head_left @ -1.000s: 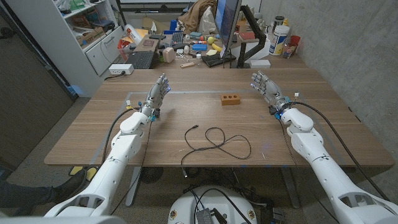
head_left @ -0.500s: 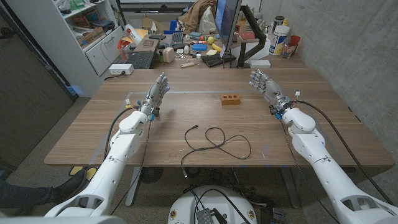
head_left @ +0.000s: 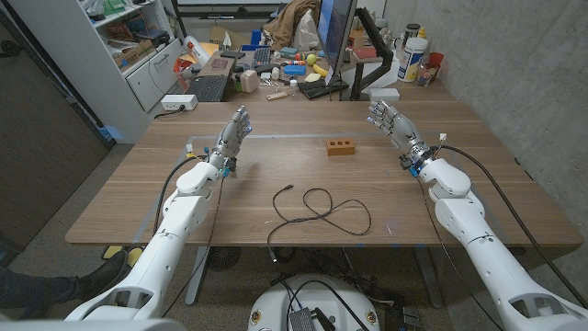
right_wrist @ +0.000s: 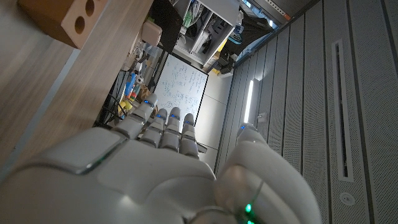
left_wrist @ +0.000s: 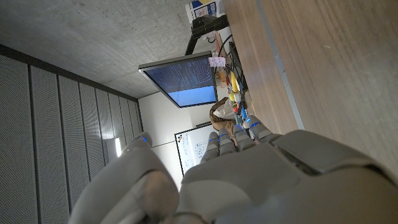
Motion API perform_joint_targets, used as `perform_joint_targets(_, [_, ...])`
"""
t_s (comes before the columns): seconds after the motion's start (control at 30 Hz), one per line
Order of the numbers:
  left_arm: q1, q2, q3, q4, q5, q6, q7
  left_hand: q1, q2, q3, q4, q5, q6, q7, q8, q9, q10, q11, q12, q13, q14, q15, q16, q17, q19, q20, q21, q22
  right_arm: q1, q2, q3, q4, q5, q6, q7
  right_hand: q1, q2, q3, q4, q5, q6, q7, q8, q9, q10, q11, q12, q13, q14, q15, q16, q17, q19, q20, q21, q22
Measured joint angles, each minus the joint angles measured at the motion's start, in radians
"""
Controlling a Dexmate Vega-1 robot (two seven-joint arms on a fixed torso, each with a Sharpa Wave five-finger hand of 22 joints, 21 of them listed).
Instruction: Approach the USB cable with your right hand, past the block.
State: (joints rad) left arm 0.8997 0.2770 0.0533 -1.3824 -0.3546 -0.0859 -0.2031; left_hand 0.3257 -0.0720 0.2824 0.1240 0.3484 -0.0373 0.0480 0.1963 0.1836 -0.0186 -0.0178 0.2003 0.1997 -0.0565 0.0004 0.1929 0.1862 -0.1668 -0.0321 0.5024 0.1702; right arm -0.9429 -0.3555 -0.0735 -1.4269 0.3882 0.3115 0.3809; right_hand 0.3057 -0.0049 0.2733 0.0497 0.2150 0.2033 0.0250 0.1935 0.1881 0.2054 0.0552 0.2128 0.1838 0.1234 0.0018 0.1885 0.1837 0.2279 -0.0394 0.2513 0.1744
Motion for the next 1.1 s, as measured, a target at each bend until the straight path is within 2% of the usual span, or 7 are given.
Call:
perform_joint_targets(0.43, [-0.003,0.0,0.001,0.003,0.001,0.008,-0.003,0.0,0.0,0.0,0.0,0.0,0.005,0.005,0.0,0.0,0.0,0.0,0.0,-0.005,0.0,0.0,0.0,0.0,0.0,0.0,-0.011,0.0,-0.006,-0.002,-0.002,-0.014,-0.001,0.019,0.012,-0.013,0.005,-0.004,-0.004,0.0,0.0,0.0,0.0,0.0,0.0,0.0,0.0,0.0,0.0,0.0,0.0,0.0,0.0,0.0,-0.004,0.0])
perform_joint_targets(1.1, [-0.007,-0.005,-0.003,0.014,0.0,0.009,-0.01,0.0,0.0,-0.003,-0.003,0.0,0.005,0.005,0.0,0.0,0.004,0.004,0.0,-0.005,0.0,0.0,0.0,0.0,0.0,0.0,-0.019,0.0,-0.011,-0.015,-0.023,-0.037,-0.06,0.072,0.013,-0.02,-0.002,-0.007,-0.001,0.0,0.0,0.0,0.0,0.0,0.0,0.0,0.0,0.0,0.004,-0.004,0.0,0.0,0.0,0.0,-0.008,0.0])
